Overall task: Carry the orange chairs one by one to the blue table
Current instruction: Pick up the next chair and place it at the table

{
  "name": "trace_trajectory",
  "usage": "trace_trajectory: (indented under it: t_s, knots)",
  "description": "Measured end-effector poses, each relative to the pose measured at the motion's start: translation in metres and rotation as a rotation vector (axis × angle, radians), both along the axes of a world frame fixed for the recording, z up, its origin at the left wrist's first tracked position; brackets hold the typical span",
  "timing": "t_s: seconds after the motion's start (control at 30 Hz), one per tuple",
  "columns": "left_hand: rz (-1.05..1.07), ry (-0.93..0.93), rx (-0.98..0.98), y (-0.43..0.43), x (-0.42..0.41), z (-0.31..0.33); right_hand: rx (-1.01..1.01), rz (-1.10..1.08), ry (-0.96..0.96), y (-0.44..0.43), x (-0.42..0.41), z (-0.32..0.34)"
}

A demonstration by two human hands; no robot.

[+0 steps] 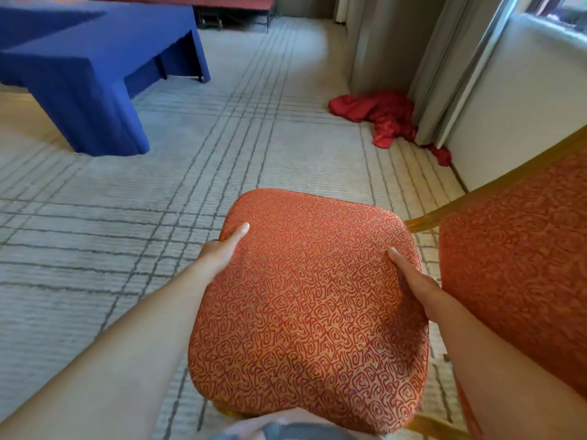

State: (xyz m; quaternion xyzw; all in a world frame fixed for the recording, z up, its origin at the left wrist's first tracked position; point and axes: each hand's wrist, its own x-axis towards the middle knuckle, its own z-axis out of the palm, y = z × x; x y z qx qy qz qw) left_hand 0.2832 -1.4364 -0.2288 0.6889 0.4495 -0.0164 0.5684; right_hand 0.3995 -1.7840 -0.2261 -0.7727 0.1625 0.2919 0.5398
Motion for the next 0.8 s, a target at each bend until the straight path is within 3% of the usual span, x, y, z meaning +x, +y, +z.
trace_trajectory:
  t_s: [0.33, 0.8]
  knots:
    - [0.063, -0.015, -0.010, 0.073, 0.232, 0.011, 0.014, 0.057, 0.015, 0.076, 0.258, -0.001]
    - [0.058, 0.018, 0.051, 0.234, 0.503, 0.003, 0.041, 0.029, 0.046, 0.242, 0.527, -0.029]
